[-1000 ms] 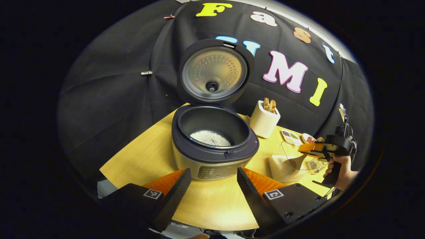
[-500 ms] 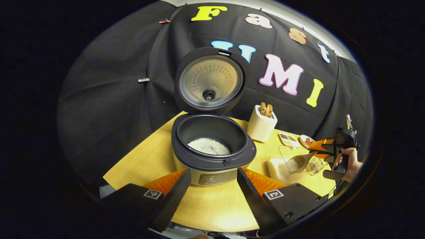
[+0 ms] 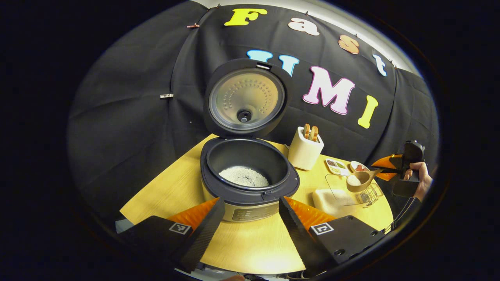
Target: Close the left gripper, press the button to open the rice cooker; take a wooden spoon from the chopstick holder with the right hand, scoop a spoonful of rice and pour it into the rice cooker, then put the wooden spoon back into the chopstick holder.
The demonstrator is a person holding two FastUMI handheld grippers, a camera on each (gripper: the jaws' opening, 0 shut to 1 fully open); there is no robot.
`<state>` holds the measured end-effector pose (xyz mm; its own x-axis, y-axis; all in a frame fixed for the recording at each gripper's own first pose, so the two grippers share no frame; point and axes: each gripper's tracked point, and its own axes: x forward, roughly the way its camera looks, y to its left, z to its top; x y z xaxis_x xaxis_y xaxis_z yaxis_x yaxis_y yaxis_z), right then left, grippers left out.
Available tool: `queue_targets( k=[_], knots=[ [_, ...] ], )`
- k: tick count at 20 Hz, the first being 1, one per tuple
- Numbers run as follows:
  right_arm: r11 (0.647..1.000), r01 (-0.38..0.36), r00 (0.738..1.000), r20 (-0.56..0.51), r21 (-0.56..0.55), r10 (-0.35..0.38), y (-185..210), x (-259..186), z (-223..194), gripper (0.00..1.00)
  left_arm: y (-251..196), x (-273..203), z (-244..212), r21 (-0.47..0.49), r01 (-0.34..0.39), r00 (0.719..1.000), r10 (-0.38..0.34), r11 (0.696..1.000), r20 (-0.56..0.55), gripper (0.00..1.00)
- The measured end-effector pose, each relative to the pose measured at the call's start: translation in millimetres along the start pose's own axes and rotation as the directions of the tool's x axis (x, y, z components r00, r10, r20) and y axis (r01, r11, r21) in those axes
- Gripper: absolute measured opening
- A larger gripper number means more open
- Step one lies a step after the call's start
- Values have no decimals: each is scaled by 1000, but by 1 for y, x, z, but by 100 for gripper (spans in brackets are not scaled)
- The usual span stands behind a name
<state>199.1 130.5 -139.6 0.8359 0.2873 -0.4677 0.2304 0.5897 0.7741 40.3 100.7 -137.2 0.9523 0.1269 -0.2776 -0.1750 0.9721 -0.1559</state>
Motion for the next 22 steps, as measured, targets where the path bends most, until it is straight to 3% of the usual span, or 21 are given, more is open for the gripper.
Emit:
queue_targets(
  k=[4,12,17,22],
  knots=[
    [997,-59,998,-32,42,61,40,1,-10,12,8,-4,7,-11,-8,1000,9,1000,18,96],
    [980,-182,968,-160,76,192,131,-3,-76,12,41,-16,19,-12,-57,997,57,998,51,95],
    [968,-248,938,-245,23,246,181,1,-132,13,60,-18,22,-30,-68,996,70,997,58,96],
    [938,-315,921,-282,-141,267,221,3,-178,12,79,-26,31,-69,-81,993,86,994,76,96]
  ],
)
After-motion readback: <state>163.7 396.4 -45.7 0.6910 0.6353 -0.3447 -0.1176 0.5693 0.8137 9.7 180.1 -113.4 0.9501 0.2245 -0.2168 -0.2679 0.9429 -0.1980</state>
